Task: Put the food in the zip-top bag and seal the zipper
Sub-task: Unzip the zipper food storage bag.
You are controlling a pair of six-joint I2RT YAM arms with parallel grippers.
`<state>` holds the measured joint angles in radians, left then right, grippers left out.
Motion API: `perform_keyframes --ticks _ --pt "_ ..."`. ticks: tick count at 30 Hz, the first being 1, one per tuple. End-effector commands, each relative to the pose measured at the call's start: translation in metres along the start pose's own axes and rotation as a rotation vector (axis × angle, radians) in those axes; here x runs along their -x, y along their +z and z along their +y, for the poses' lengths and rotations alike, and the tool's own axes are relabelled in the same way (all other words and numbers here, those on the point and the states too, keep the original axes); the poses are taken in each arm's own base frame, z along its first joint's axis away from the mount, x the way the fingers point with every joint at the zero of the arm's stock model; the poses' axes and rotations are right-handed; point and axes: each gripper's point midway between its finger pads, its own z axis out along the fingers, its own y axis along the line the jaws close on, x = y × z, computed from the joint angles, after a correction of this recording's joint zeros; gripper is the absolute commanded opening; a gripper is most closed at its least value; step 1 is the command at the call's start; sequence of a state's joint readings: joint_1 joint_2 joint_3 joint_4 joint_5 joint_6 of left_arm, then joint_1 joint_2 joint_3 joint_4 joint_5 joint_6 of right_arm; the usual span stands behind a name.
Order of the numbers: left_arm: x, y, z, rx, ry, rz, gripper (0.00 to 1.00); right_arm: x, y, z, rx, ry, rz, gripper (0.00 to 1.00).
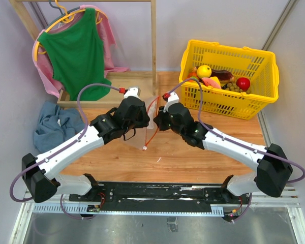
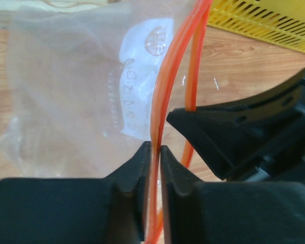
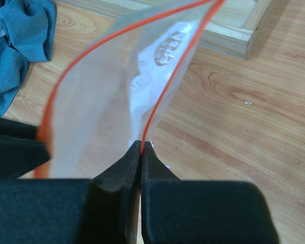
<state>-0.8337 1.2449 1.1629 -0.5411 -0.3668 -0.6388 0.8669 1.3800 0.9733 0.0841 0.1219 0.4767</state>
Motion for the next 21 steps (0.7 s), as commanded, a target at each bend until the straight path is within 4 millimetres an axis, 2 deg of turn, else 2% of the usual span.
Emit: perform_keyframes --ticks 1,6,9,15,19,21 --pt "-0.006 0.000 0.005 0.027 -0.010 0.004 0.39 0.013 -0.013 0.003 -0.067 -0.045 -0.031 0.01" --pt "-0.009 0.002 0.007 0.038 -0.012 0.015 0.41 0.015 -0.016 0.011 -0.059 -0.049 -0.038 0.01" --pt "-0.008 0.000 0.013 0.073 -0.002 0.014 0.39 0.016 -0.017 0.010 -0.068 -0.059 -0.033 0.01" --pt "0.000 -0.019 0.042 0.205 0.037 -0.003 0.21 0.011 -0.023 -0.007 -0.127 -0.130 -0.023 0.01" --pt "0.001 -0.031 0.058 0.267 0.061 0.001 0.03 0.008 -0.028 -0.018 -0.141 -0.191 -0.001 0.01" --pt "0.003 -0.037 0.066 0.300 0.074 -0.001 0.00 0.009 -0.031 -0.029 -0.161 -0.192 0.013 0.01"
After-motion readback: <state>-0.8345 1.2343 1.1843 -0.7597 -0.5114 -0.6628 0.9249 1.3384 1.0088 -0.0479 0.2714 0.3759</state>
